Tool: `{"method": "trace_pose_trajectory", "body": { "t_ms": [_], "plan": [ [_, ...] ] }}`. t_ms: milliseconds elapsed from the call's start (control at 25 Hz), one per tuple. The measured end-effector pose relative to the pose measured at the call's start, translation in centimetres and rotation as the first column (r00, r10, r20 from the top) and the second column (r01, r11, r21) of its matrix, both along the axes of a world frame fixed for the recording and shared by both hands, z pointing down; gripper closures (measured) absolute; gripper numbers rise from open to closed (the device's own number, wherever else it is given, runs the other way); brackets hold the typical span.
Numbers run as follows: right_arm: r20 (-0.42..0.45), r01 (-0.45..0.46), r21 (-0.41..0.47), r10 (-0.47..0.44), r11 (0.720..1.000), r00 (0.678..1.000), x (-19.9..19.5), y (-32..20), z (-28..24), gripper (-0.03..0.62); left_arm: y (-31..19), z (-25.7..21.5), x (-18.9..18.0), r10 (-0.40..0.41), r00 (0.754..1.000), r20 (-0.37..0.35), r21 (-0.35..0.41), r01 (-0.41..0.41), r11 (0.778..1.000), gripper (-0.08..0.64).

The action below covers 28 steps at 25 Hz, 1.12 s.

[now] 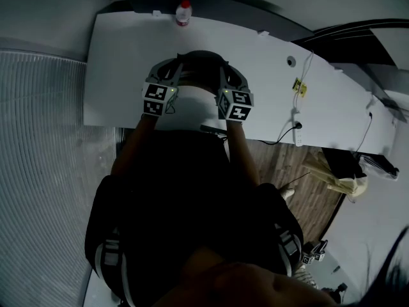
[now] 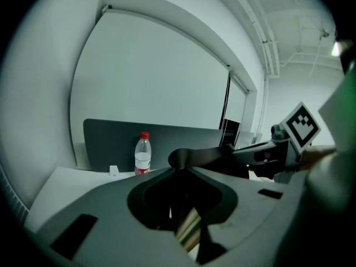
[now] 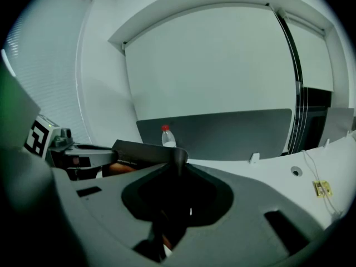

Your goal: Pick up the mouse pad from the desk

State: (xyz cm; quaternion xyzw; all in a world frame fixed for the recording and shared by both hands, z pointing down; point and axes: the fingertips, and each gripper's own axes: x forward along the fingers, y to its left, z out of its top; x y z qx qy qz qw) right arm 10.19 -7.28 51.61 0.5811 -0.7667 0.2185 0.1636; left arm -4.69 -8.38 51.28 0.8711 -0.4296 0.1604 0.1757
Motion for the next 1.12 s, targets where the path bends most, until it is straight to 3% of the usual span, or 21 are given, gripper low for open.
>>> {"method": "trace_pose_trajectory", "body": {
  "t_ms": [560,840,1120],
  "plan": [
    [0.042,0.013,0.136,-0.019,0.991,0.999,-0.5,0.8,-6.8,0.545,0.7,-5.8,0.0,-0.012,0.997,-0.072,0.141,0.022,0.99,0.512],
    [0.062,0.02,0.19,-0.033,0.982,0.998,-0.7,1.2,-9.0,0.544,1.1,-9.0,-0.2,-0.025,0.994,-0.102,0.228,0.047,0.973,0.512],
    [0.072,0.03,0.178,-0.043,0.984,0.996,-1.0,2.0,-7.9,0.543,1.8,-7.5,-0.8,-0.038,0.997,-0.074,0.243,0.055,0.969,0.512]
  ]
}}
